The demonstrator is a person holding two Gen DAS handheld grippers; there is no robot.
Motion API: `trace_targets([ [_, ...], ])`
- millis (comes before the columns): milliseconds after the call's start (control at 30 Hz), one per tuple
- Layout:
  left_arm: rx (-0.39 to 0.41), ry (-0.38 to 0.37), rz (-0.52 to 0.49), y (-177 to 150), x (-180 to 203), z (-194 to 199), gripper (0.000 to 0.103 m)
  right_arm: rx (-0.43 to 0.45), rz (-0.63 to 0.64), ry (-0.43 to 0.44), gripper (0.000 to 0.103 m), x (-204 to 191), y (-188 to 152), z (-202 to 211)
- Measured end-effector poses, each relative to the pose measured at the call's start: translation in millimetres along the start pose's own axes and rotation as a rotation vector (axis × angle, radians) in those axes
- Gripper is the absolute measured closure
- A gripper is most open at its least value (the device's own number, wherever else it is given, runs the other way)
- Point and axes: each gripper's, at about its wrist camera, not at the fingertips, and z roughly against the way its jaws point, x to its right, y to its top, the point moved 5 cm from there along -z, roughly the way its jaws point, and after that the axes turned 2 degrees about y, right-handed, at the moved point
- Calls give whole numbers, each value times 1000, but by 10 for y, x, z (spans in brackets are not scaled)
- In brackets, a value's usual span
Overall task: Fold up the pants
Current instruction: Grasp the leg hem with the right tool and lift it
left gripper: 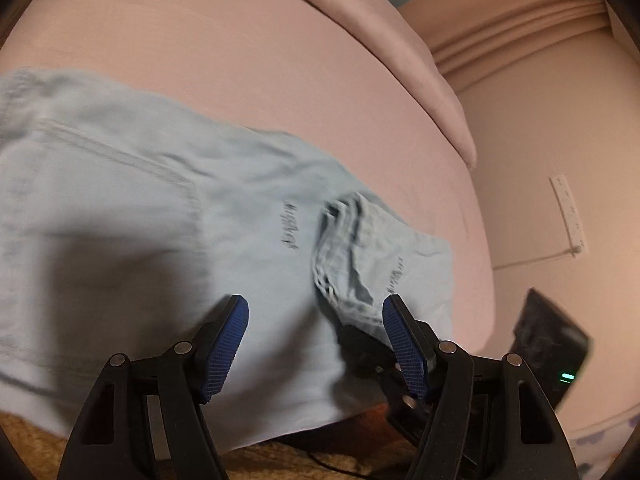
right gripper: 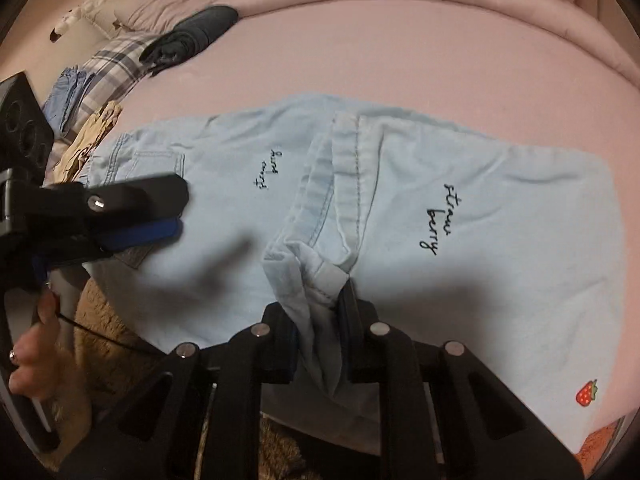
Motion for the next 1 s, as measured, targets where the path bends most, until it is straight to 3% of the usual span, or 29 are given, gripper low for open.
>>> trace_targets([
  [133, -14, -31, -59, 130, 194, -105, 34, 78, 15, 70, 86, -99, 131, 264],
  [233, -49, 31, -39, 168, 122, -318, 35, 25, -9, 74, 86, -40, -51, 64],
  [333, -48, 91, -84, 143, 165, -455, 52, 15, -49, 96, 84, 24, -64, -81],
  [400, -43, 171, -162, 116, 218, -469, 91, 12, -33, 93, 83, -20, -42, -68],
  [600, 33, 189, -255, 81, 361, -233, 91, 9, 3, 48, 82, -197, 110, -80],
  [700, 74, 197, -278, 149, 337, -58, 91, 64, 34, 81, 82, -269, 210, 54],
  [767, 43, 201, -282, 154, 313, -147, 91, 72, 36, 115, 79, -324, 257, 18],
  [867, -20, 265, -297, 94, 130, -356, 91, 8, 5, 115, 62, -264, 184, -85],
  [1000, -14, 238, -294, 94, 106, -304, 91, 18, -30, 110, 51, -133, 152, 50],
])
